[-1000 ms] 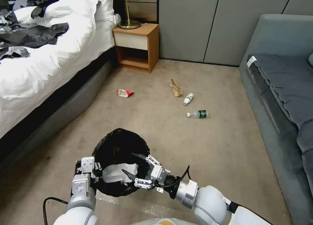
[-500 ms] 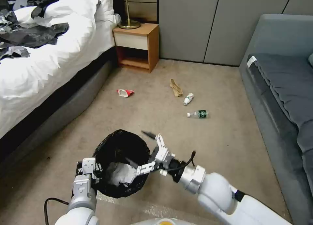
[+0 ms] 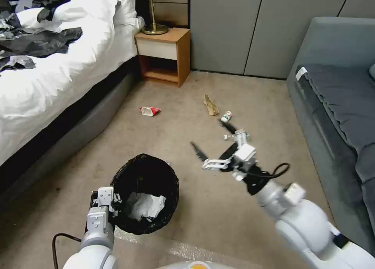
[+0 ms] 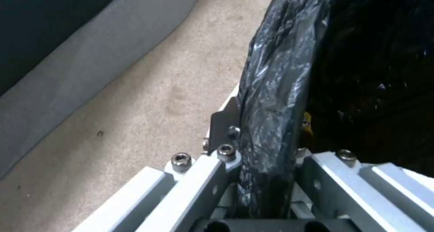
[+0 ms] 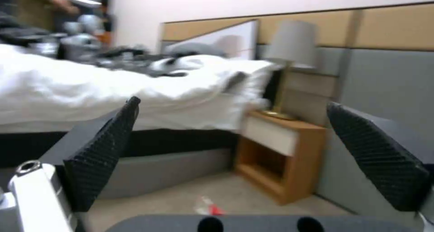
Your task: Pick up the trash bin, then pick up the garbage from the floor and place it into the trash bin.
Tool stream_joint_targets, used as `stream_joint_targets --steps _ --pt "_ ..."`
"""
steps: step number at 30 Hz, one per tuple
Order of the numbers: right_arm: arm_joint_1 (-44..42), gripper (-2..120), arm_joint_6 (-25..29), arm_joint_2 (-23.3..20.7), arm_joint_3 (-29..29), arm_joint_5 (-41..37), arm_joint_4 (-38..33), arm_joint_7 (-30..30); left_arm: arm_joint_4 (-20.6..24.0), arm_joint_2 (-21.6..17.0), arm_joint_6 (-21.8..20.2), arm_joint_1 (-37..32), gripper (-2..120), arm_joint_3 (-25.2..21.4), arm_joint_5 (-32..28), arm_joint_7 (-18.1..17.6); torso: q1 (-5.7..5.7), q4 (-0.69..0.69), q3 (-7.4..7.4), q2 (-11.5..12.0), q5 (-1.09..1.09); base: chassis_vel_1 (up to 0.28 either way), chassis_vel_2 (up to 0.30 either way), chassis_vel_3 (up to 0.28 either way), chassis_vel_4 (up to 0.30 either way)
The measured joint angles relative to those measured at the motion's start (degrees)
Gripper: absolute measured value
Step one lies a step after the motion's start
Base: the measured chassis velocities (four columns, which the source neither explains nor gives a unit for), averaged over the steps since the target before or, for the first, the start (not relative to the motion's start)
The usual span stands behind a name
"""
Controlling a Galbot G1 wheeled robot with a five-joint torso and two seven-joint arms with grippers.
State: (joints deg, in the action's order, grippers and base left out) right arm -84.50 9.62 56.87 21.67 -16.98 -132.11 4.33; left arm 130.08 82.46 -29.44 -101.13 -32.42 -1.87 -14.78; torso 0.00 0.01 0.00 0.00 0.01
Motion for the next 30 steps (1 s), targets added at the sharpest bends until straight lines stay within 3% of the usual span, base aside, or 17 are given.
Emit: stream_joint_targets --steps 5,7,16,22,30 --pt "-7.58 100 2.16 6.33 5.04 3.1 -0.26 -2.08 0.49 -0.35 0.04 -0.18 1 -0.17 -0.42 0.48 0.0 -0.03 0.0 0.0 -0.01 0.0 0.0 0.0 0.0" --pt "-12.05 100 3.94 11.18 6.72 5.17 0.51 -3.25 1.01 -0.52 0.3 -0.29 1 -0.04 -0.52 1.12 0.0 -0.02 0.0 0.0 -0.01 0.0 0.0 0.0 0.0" --pt "-19.93 100 9.71 21.9 6.14 8.29 6.06 -6.34 1.89 -0.21 2.97 -0.84 1 0.59 -0.07 3.41 0.0 -0.01 0.0 0.0 0.0 0.0 0.0 0.0 0.0" --pt "-21.53 100 12.78 25.56 5.13 9.68 9.85 -6.52 2.04 0.16 3.92 -1.12 1 1.02 0.43 3.85 0.0 -0.01 0.0 0.0 -0.01 0.0 0.0 0.0 0.0" --pt "-21.54 100 13.56 26.16 5.01 10.3 11.16 -7.18 2.03 0.8 4.1 -1.5 1 1.73 1.23 3.87 0.0 -0.01 0.0 0.0 -0.01 0.0 0.0 0.0 0.0"
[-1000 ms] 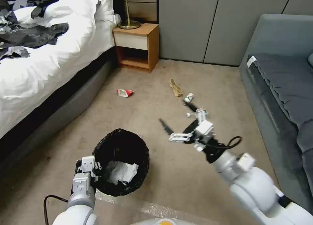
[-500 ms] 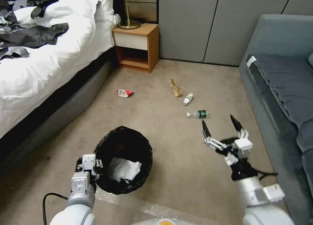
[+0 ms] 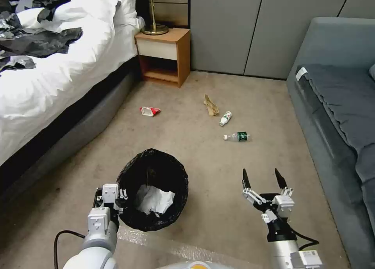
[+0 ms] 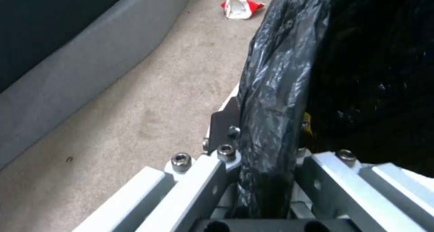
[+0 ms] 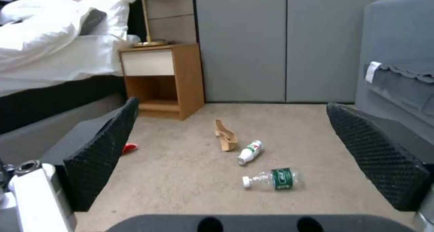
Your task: Pick up the trash bin, then pick up the garbage from the floor and place it into the trash bin.
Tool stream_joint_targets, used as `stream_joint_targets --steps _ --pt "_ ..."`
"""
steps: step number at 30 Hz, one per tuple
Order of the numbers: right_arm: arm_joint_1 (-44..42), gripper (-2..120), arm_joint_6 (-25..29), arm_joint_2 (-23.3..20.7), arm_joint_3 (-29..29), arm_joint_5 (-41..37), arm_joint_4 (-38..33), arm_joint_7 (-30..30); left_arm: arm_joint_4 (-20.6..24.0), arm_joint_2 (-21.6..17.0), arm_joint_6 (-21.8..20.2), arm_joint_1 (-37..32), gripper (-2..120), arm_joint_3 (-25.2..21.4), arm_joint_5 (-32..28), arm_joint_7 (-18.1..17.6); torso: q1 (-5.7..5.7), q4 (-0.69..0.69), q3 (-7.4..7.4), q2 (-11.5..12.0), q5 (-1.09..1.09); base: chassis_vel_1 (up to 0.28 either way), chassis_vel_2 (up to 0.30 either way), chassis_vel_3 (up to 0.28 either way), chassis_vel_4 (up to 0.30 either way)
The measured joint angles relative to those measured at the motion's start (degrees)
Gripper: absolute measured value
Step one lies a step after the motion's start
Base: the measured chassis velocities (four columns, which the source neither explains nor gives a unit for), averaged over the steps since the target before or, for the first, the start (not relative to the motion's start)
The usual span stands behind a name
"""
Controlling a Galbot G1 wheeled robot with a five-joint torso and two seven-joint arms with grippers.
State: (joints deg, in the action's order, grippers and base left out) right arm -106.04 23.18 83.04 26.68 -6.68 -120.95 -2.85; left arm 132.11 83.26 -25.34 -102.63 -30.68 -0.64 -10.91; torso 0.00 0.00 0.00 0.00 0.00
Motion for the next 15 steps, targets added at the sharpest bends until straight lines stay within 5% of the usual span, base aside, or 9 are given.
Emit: stream_joint_targets --steps 15 --pt "1.89 100 -0.82 -0.9 1.28 -2.1 0.24 -0.67 -0.14 0.44 0.2 -0.44 1 0.87 1.12 0.33 0.0 0.0 0.0 0.0 0.0 -0.013 0.008 0.008 -0.006"
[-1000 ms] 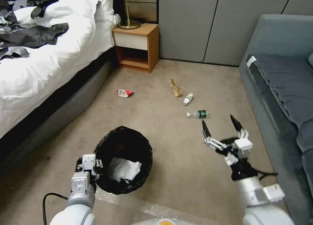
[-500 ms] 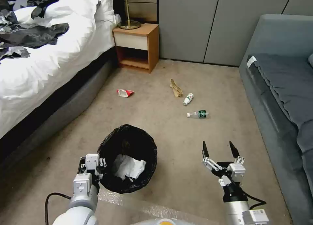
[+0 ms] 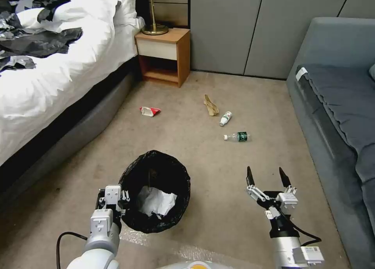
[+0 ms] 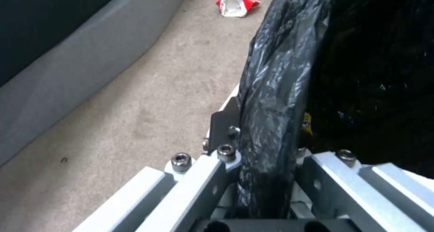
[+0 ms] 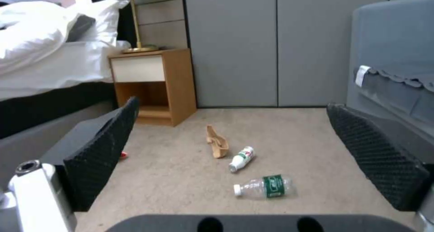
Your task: Pick up the trash bin, then pick up the garbage from the floor and place it into the trash bin.
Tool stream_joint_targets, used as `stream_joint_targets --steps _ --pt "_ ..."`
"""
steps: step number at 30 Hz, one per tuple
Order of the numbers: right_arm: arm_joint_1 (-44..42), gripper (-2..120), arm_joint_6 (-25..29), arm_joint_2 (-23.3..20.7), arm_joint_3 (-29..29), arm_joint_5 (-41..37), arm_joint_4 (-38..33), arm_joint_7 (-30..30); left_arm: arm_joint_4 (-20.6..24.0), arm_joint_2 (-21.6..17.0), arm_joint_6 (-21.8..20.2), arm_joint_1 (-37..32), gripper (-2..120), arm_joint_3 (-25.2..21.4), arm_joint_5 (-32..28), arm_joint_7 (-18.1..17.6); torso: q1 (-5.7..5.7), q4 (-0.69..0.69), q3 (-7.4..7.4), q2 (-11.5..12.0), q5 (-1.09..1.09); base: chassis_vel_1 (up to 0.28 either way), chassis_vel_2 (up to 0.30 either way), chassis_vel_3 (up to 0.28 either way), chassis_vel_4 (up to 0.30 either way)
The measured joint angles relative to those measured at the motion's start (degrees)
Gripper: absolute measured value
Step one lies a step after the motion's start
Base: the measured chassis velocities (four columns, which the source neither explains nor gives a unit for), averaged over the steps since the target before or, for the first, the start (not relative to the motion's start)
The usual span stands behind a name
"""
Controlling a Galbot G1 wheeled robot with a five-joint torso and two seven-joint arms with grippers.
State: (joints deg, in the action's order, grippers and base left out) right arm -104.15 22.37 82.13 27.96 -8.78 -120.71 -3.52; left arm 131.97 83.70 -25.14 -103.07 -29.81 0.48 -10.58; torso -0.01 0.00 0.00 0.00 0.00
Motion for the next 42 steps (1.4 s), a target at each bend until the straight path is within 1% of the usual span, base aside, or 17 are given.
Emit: stream_joint_targets --steps 18,42 --pt "0.16 100 -0.13 -0.38 0.8 -0.44 -0.34 0.15 -0.05 -0.34 0.29 -0.29 1 -0.1 -0.02 -0.01 0.01 -0.01 0.0 0.0 0.0 -0.131 0.13 0.137 -0.135" --pt "0.72 100 -0.63 -1.02 1.19 -1.02 -0.37 0.38 -0.34 -0.39 0.18 -0.05 1 -0.19 -0.06 -0.12 0.01 0.0 0.0 0.0 -0.01 -0.125 0.122 0.128 -0.123"
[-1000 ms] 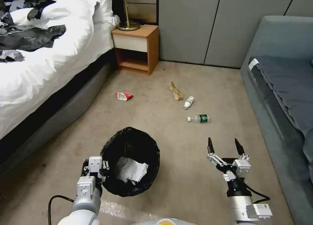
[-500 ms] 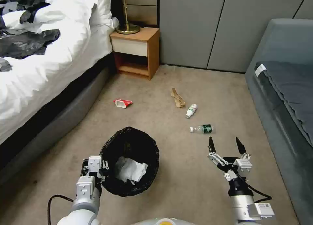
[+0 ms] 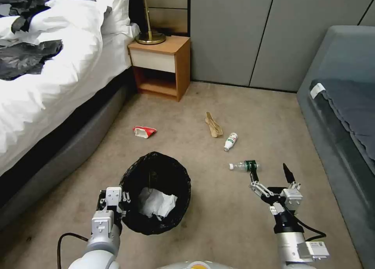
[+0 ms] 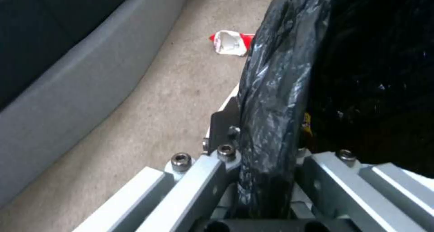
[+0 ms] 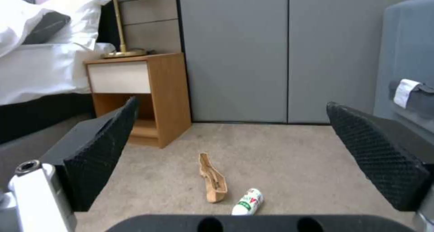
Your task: Pick up the trash bin, then pick up the garbage from the floor and place it into the trash bin.
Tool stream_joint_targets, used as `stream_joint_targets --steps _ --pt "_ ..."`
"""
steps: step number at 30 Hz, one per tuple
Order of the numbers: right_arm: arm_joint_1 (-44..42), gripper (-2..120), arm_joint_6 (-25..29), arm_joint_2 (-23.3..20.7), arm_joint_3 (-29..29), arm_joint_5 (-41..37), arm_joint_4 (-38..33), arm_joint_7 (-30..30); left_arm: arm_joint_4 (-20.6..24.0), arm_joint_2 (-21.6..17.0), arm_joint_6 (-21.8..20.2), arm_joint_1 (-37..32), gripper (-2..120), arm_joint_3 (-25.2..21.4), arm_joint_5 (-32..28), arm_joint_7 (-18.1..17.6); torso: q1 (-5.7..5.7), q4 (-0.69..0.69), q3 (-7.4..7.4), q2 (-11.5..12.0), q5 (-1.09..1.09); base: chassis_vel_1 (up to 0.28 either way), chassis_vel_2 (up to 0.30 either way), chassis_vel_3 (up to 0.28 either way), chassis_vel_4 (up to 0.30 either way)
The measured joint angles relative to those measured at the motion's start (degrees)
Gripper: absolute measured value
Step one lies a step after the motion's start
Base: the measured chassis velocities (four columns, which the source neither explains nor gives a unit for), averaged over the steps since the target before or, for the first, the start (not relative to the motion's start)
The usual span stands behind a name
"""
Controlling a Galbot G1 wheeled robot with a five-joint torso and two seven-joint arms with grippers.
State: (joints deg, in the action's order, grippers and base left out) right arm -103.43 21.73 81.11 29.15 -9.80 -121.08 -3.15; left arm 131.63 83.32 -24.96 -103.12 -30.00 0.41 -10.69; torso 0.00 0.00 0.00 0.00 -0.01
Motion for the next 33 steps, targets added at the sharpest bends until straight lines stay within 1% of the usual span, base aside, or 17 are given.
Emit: stream_joint_targets --steps 33 --pt "0.3 99 -0.11 -0.01 0.15 -0.04 0.09 0.04 -0.12 0.01 0.06 -0.15 1 -0.06 0.02 -0.08 0.0 0.0 0.0 0.0 0.0 -0.125 0.133 0.128 -0.126"
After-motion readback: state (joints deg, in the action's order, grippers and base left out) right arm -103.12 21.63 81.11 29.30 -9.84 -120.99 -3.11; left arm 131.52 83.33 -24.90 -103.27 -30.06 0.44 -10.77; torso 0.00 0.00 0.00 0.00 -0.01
